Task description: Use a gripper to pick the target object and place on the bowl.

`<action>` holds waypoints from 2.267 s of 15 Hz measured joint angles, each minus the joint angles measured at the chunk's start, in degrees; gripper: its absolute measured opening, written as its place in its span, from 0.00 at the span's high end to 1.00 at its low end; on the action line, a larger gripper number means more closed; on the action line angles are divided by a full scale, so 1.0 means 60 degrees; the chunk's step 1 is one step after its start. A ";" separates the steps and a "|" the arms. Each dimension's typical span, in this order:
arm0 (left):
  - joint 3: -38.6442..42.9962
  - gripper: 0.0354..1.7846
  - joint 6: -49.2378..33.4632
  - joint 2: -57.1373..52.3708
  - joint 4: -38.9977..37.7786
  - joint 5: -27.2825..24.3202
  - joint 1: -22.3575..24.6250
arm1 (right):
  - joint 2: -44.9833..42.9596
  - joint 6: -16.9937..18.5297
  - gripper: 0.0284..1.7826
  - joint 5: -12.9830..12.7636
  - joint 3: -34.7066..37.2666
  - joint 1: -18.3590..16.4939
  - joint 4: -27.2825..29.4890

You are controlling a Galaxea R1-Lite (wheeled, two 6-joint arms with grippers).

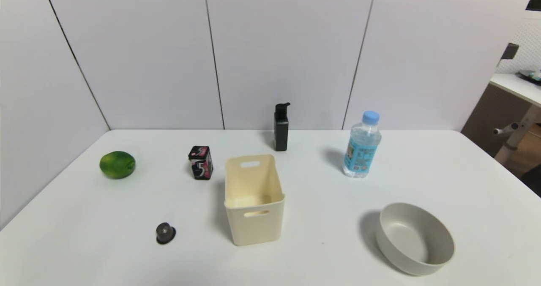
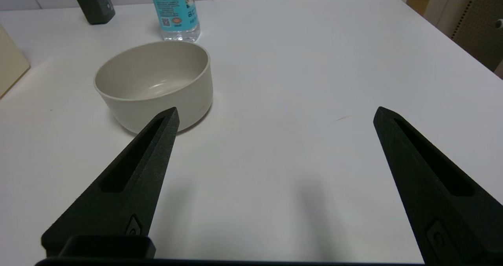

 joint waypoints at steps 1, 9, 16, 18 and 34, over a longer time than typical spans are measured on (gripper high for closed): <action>0.0000 0.06 0.0000 0.0000 0.0000 0.0000 0.0000 | 0.0000 0.0008 0.04 -0.0004 0.0000 0.0000 -0.0004; 0.0000 0.06 0.0002 0.0000 0.0000 0.0000 0.0000 | 0.0581 -0.0043 0.04 0.0014 -0.0469 0.0000 0.0167; 0.0000 0.06 0.0002 0.0000 0.0000 -0.0004 0.0000 | 0.4039 -0.0028 0.04 0.0132 -0.5224 0.0297 0.0142; 0.0000 0.06 0.0002 0.0000 0.0000 0.0000 0.0000 | 0.5342 -0.0004 0.04 0.0146 -0.6713 0.0679 0.0028; 0.0000 0.06 0.0000 0.0000 0.0000 0.0000 0.0000 | 1.4927 -0.0882 0.04 0.3052 -1.4805 0.4643 -0.0727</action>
